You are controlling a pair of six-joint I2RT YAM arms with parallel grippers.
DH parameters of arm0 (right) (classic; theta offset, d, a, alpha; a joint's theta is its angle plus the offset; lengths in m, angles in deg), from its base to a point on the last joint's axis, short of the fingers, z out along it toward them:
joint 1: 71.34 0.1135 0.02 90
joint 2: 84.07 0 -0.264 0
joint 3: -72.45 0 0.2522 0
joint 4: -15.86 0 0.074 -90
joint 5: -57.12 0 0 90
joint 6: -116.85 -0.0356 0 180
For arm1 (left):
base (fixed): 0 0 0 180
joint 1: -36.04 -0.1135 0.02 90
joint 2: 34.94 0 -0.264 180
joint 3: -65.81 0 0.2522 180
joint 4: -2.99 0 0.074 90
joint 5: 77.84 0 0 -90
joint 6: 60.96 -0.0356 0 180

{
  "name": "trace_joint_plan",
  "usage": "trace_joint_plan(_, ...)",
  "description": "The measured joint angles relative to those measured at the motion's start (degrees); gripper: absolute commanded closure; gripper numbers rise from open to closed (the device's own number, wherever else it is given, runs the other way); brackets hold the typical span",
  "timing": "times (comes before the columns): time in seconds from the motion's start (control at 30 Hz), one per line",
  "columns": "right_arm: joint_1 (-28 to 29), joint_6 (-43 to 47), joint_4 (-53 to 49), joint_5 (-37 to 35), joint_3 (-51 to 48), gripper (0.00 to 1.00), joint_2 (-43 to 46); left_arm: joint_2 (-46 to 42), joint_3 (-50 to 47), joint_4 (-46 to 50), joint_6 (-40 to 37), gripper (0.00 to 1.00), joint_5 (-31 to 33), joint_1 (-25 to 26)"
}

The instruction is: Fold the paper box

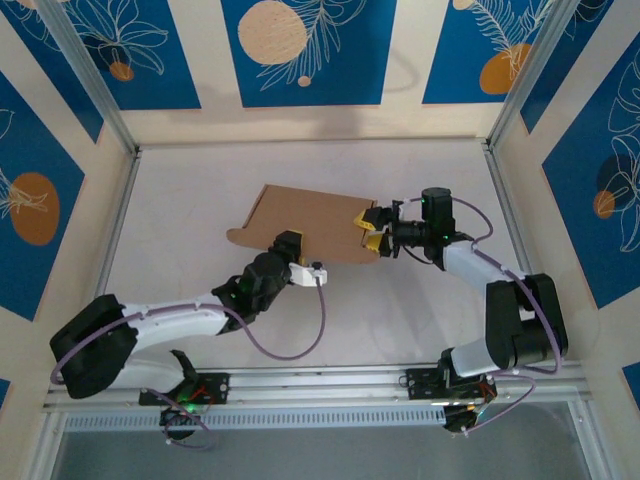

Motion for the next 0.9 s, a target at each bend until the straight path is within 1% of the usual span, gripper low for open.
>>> trace_joint_plan(0.07,0.02,1.05,-2.84,-0.13,0.11,0.16,1.27,-2.29,0.98,4.15,1.18,0.56,0.00,0.00)
trace_joint_plan(0.1,-0.02,2.19,-4.66,-0.33,0.28,0.13,2.03,-3.41,1.86,6.62,1.68,0.56,-0.13,0.00)
trace_joint_plan(0.2,-0.50,7.67,-14.12,-2.67,2.49,0.08,5.90,-6.58,5.81,16.09,4.15,0.56,-1.53,0.11)
trace_joint_plan(0.27,-1.38,12.28,-21.35,-5.99,4.92,0.08,9.64,-8.09,10.29,24.46,6.45,0.56,-2.78,0.20)
trace_joint_plan(0.33,-2.49,17.03,-28.17,-10.21,7.65,0.11,13.66,-8.41,15.65,32.79,9.03,0.55,-4.13,0.20)
trace_joint_plan(0.43,-3.58,24.33,-37.33,-16.37,12.70,0.20,18.71,-7.78,26.25,48.70,13.73,0.52,-7.58,0.20)
trace_joint_plan(0.47,-3.58,27.08,-40.39,-18.51,14.86,0.21,20.00,-7.28,30.16,54.25,15.54,0.52,-8.90,0.20)
trace_joint_plan(0.6,-1.51,36.52,-50.07,-27.02,22.95,0.25,22.64,-3.63,42.80,71.63,21.05,0.51,-12.76,0.20)
trace_joint_plan(0.63,-0.96,38.99,-51.65,-28.46,24.39,0.27,23.32,-2.21,45.31,75.21,22.25,0.52,-13.62,0.20)
trace_joint_plan(0.7,-0.02,43.67,-53.72,-30.27,25.86,0.33,24.72,0.81,48.83,80.70,24.13,0.52,-14.97,0.20)
trace_joint_plan(0.77,1.55,48.85,-55.52,-32.65,26.21,0.35,26.10,4.98,51.60,86.03,25.94,0.52,-16.55,0.20)
trace_joint_plan(0.9,6.56,58.60,-57.57,-37.35,25.99,0.41,28.37,12.87,54.73,92.83,29.05,0.51,-19.85,0.20)
